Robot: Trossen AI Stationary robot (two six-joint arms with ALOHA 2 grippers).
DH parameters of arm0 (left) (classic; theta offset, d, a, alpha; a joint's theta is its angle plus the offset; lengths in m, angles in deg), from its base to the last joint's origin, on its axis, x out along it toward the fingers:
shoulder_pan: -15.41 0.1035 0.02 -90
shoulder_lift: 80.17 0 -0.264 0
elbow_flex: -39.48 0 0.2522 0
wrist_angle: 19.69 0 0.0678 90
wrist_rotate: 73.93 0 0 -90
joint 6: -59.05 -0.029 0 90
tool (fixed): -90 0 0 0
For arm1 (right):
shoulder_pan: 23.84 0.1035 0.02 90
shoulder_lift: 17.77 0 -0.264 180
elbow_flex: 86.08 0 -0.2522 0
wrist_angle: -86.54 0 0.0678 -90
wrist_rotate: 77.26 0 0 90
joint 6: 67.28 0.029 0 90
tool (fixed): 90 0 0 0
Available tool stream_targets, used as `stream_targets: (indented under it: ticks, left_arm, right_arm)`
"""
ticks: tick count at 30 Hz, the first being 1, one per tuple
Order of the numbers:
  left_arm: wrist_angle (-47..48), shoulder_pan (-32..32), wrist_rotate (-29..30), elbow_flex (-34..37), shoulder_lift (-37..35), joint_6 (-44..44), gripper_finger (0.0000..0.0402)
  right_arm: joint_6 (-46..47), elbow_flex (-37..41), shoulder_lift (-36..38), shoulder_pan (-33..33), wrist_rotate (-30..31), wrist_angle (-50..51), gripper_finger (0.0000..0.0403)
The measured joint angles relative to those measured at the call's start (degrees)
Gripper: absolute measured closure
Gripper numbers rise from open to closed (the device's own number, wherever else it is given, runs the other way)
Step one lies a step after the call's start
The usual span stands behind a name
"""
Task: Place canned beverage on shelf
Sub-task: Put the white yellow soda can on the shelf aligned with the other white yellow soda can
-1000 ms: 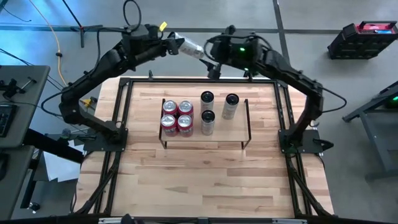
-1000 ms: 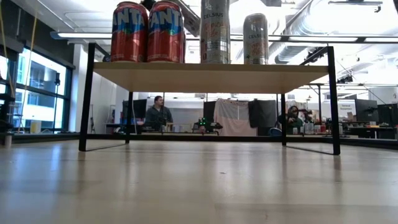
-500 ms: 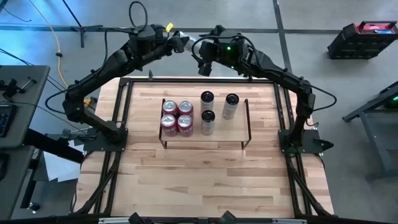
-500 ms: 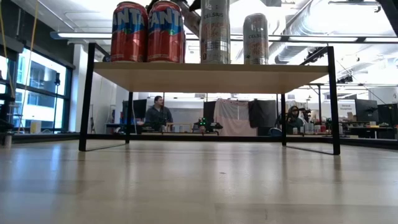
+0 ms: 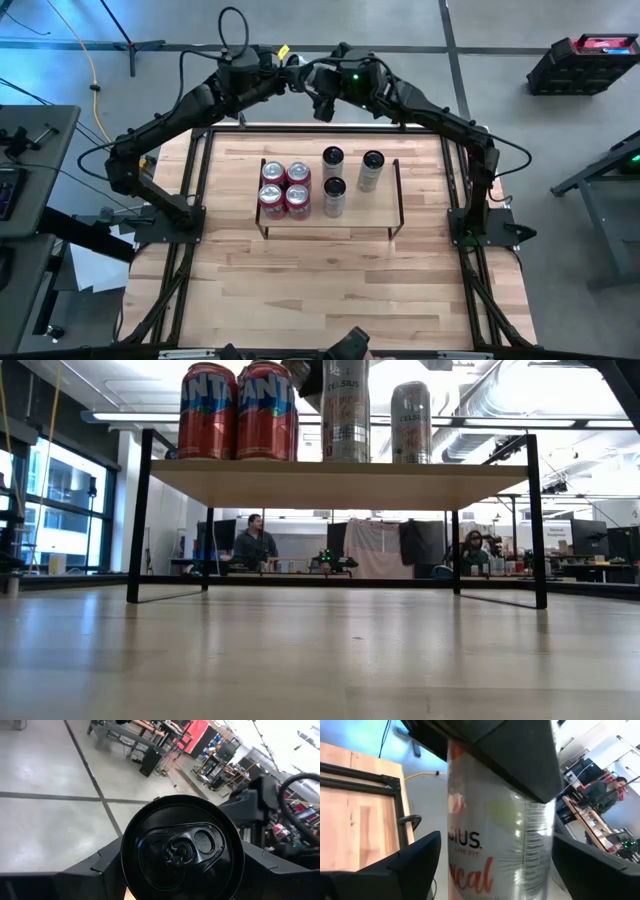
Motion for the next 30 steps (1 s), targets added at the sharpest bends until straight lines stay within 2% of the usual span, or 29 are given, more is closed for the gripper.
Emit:
stream_targets:
  ticks: [17,30]
  left_arm:
    - [-0.4,0.1,0.9,0.0,-0.2,-0.7,0.0159]
    - [-0.8,-0.4,-1.9,0.0,-0.6,1.3,0.0159]
  right_arm:
    - [3.0,-0.1,0.3,0.0,-1.7,-0.3,0.0053]
    - [3.0,-1.0,1.8,-1.2,1.4,10.2,0.0053]
